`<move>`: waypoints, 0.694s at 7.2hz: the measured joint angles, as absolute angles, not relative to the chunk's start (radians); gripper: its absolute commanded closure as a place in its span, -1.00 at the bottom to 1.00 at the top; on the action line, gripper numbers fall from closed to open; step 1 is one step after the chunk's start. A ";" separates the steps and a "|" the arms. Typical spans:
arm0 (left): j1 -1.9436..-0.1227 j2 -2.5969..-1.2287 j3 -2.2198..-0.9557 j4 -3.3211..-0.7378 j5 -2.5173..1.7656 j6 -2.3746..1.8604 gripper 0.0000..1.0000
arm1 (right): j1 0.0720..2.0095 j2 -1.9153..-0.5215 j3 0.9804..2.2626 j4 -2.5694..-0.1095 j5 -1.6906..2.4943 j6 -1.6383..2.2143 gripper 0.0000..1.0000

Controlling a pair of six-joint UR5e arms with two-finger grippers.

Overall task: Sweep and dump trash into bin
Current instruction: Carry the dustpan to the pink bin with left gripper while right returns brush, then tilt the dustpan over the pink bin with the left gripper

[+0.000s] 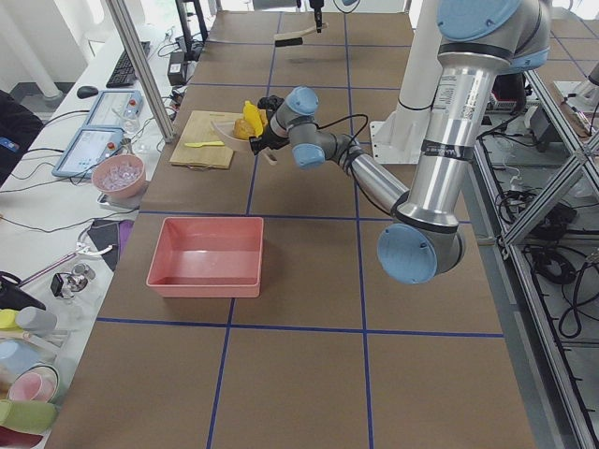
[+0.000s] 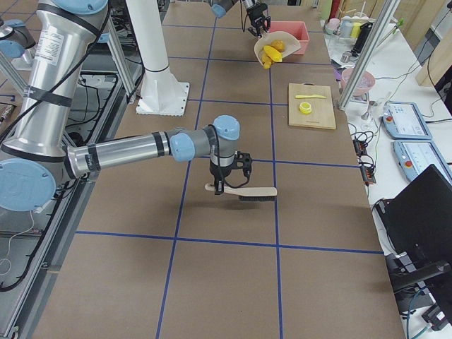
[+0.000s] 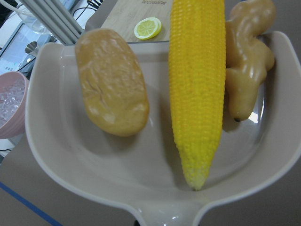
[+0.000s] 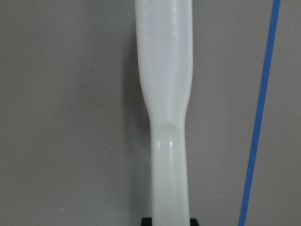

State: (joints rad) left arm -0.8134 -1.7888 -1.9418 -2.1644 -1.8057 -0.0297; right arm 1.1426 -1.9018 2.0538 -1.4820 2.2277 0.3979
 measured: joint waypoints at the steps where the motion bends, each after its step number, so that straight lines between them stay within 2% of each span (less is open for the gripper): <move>1: -0.817 -1.789 -1.942 -2.170 -1.799 -0.103 1.00 | 1.164 -1.951 2.050 -1.419 2.239 0.401 1.00; 5: -0.848 -1.781 -1.940 -2.190 -1.667 -0.456 1.00 | 1.192 -2.009 1.954 -1.196 2.272 0.463 1.00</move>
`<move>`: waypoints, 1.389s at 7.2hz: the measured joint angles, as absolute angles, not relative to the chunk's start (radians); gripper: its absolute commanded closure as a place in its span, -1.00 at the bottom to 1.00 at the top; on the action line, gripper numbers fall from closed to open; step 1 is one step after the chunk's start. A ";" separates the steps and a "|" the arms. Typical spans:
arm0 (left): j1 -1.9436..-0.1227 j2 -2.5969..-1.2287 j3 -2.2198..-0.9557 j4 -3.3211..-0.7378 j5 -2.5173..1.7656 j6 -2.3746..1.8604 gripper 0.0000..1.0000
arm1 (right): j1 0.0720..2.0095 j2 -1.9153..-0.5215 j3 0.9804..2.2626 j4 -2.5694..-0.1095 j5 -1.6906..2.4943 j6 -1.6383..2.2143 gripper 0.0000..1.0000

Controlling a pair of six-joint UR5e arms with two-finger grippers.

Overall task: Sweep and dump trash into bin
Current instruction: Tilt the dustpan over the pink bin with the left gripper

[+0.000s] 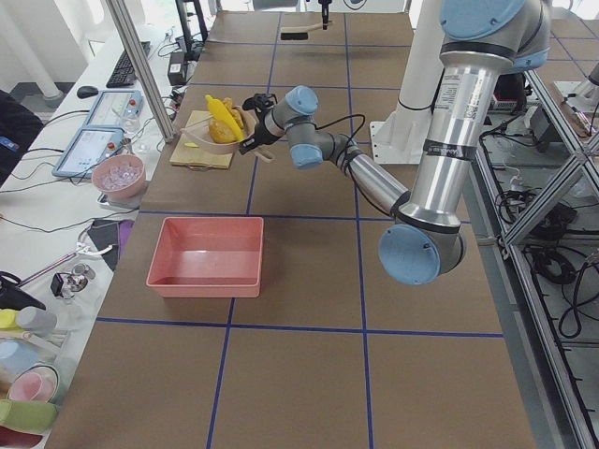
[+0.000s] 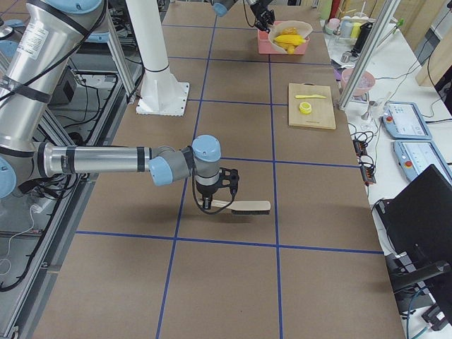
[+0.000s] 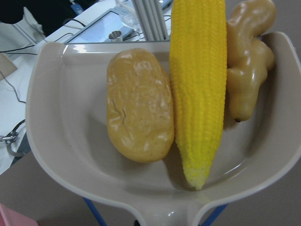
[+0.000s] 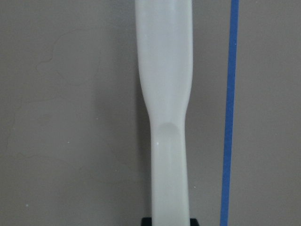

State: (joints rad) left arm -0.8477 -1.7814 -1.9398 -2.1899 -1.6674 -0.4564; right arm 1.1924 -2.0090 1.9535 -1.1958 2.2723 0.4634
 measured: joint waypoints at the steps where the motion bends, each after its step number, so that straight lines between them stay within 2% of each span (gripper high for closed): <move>1: -0.858 -1.771 -1.941 -2.190 -1.663 -0.530 1.00 | 1.188 -2.005 1.929 -1.155 2.283 0.479 1.00; 4: -0.883 -1.733 -1.943 -2.200 -1.686 -0.755 1.00 | 1.108 -1.991 1.905 -1.102 2.290 0.527 1.00; 6: -0.898 -1.687 -1.950 -2.226 -1.733 -1.058 1.00 | 1.064 -1.987 1.885 -1.091 2.290 0.543 1.00; 10: -0.964 -1.582 -1.961 -2.302 -1.832 -1.457 1.00 | 1.052 -1.989 1.862 -1.085 2.291 0.547 1.00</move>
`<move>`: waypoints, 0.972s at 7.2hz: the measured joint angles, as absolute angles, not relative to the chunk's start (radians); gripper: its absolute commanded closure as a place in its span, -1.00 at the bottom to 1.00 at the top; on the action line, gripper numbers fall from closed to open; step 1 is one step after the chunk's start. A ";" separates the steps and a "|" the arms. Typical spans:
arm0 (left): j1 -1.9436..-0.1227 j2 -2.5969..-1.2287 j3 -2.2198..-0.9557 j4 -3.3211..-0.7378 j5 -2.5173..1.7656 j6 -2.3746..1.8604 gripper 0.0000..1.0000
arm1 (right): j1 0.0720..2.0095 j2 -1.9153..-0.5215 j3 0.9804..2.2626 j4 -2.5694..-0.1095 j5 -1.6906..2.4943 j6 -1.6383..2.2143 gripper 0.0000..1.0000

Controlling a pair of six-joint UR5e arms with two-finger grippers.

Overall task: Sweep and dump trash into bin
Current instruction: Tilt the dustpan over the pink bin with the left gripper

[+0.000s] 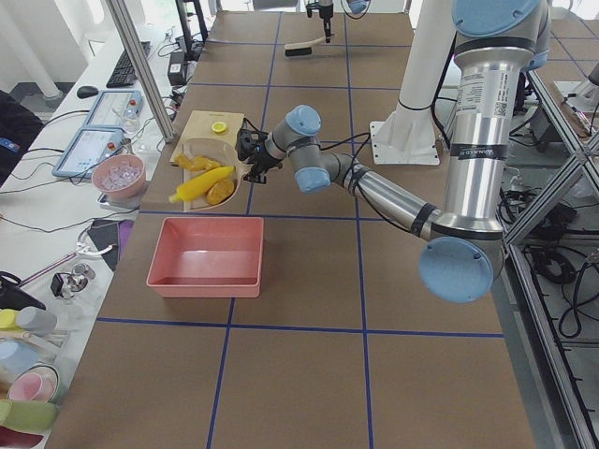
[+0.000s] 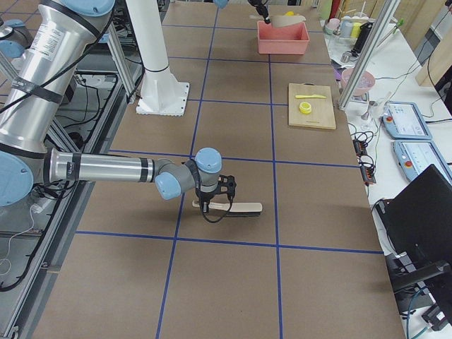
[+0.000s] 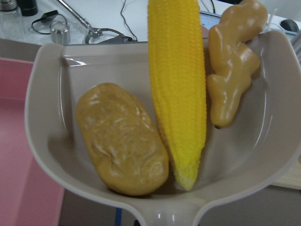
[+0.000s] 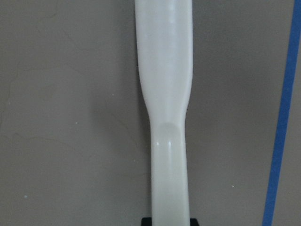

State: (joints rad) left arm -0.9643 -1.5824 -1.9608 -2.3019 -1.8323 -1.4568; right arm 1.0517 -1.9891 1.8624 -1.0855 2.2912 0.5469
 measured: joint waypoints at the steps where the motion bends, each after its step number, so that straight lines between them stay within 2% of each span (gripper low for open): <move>1: -0.970 -1.576 -1.960 -2.317 -1.860 -1.605 1.00 | 1.051 -1.989 1.860 -1.085 2.291 0.545 1.00; 3: -0.972 -1.577 -1.959 -2.362 -1.917 -1.919 1.00 | 1.050 -1.990 1.855 -1.085 2.292 0.542 1.00; 5: -0.972 -1.587 -1.953 -2.429 -1.935 -2.202 1.00 | 1.049 -1.989 1.853 -1.085 2.292 0.543 -0.09; 7: -0.971 -1.596 -1.948 -2.490 -1.935 -2.375 1.00 | 1.048 -1.988 1.851 -1.085 2.292 0.546 -0.52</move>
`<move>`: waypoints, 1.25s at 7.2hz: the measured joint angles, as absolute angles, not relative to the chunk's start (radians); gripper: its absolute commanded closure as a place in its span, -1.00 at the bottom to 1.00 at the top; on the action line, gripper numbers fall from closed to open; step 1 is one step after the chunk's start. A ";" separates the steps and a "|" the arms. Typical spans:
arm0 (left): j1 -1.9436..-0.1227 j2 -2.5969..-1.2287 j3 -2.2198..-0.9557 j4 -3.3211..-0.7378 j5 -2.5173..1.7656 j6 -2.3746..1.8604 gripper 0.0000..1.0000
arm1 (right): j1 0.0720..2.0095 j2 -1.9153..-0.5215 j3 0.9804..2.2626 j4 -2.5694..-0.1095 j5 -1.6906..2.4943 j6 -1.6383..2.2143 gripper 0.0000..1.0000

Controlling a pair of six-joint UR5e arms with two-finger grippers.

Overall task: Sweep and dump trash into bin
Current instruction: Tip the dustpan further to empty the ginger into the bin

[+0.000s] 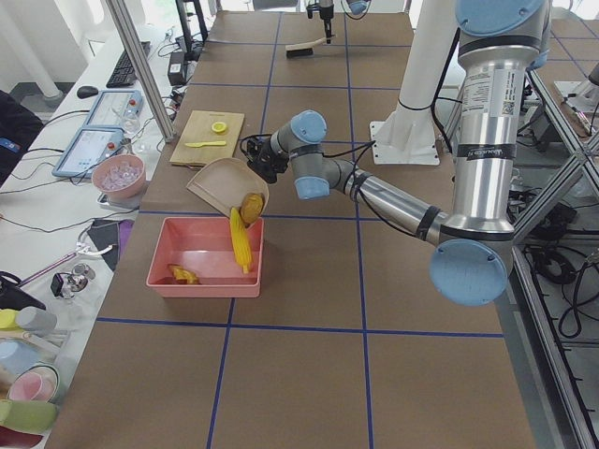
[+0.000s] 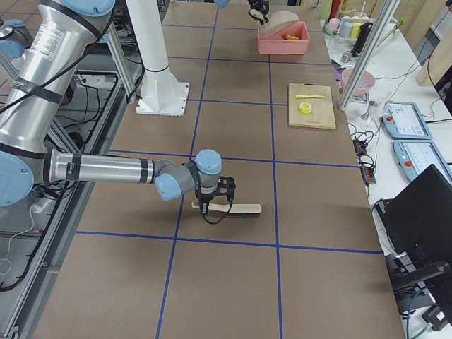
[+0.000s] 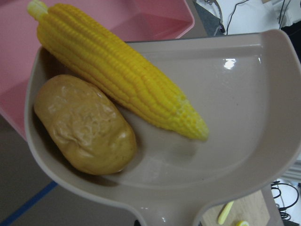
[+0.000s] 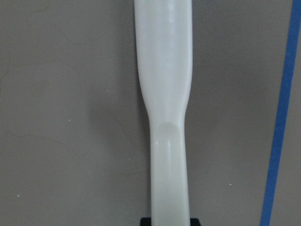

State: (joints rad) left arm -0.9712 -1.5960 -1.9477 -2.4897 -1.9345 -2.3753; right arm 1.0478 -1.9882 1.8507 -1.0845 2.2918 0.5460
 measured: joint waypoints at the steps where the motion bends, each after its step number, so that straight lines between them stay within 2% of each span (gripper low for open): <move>1: -0.971 -1.598 -1.944 -2.502 -1.934 -2.400 1.00 | 1.048 -1.988 1.850 -1.085 2.292 0.547 -0.59; 3: -0.970 -1.598 -1.943 -2.508 -1.933 -2.410 1.00 | 1.048 -1.988 1.852 -1.084 2.300 0.549 -0.68; 4: -0.969 -1.599 -1.942 -2.509 -1.932 -2.410 1.00 | 1.050 -1.988 1.856 -1.084 2.308 0.548 -0.88; 7: -0.968 -1.600 -1.944 -2.510 -1.928 -2.281 1.00 | 1.106 -1.970 1.855 -1.097 2.318 0.502 -0.92; 9: -0.966 -1.599 -1.943 -2.497 -1.924 -1.906 1.00 | 1.201 -1.915 1.825 -1.163 2.318 0.391 -0.98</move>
